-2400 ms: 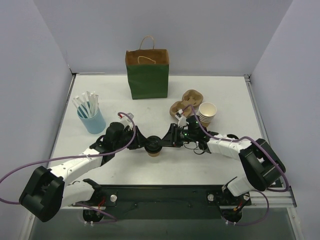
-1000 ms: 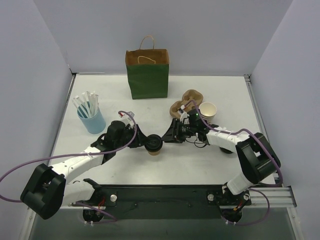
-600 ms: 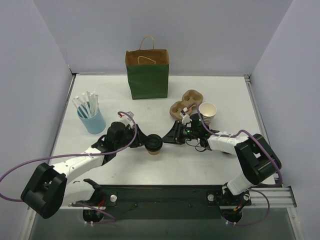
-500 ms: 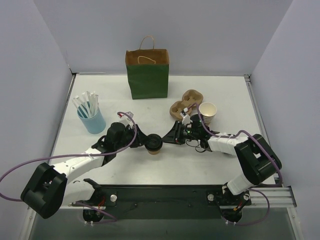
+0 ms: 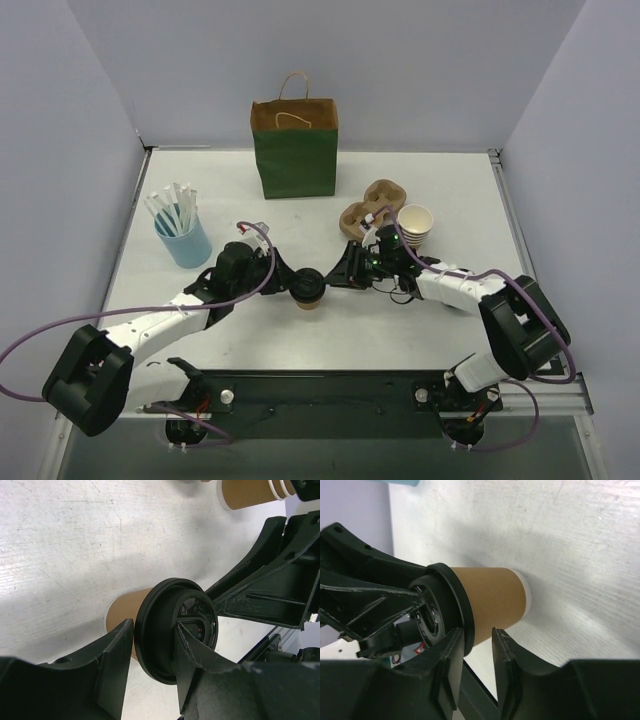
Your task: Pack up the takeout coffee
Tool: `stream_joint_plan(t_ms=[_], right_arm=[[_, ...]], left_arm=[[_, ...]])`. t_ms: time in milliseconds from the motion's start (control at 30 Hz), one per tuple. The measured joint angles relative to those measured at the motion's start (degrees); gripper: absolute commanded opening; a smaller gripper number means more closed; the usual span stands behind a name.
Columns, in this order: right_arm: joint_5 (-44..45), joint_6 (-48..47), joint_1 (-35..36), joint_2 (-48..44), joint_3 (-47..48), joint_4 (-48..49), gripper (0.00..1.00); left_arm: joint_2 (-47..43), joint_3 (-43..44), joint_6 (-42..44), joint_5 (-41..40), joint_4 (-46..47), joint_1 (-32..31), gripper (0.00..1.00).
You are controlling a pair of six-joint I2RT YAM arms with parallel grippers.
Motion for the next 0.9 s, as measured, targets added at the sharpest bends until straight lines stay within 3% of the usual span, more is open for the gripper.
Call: stream_joint_plan(t_ms=[267, 333, 367, 500, 567, 733, 900], right_arm=[[4.44, -5.25, 0.15, -5.05, 4.52, -14.88, 0.6], [6.23, -7.08, 0.35, -7.37, 5.92, -18.16, 0.65], [6.91, -7.56, 0.52, -8.09, 6.49, -19.17, 0.68], [11.04, -10.84, 2.23, -9.99, 9.92, -24.5, 0.74], [13.57, -12.35, 4.15, -10.03, 12.09, -27.23, 0.87], [20.87, -16.0, 10.1, -9.14, 18.82, -34.42, 0.91], [28.59, -18.73, 16.13, -5.01, 26.71, -39.15, 0.91]], left_arm=[[0.92, 6.54, 2.93, -0.46, -11.78, 0.0, 0.56], [1.09, 8.48, 3.72, -0.63, -15.17, 0.09, 0.69], [1.11, 9.35, 4.26, -0.68, -16.44, 0.11, 0.7], [1.05, 14.51, 5.7, -1.49, -20.98, 0.37, 0.73], [0.74, 16.85, 6.51, -1.99, -22.51, 0.83, 0.73], [-2.34, 20.24, 9.38, -6.6, -27.28, 2.75, 0.74], [-10.45, 18.32, 11.82, -15.26, -33.33, 5.05, 0.77]])
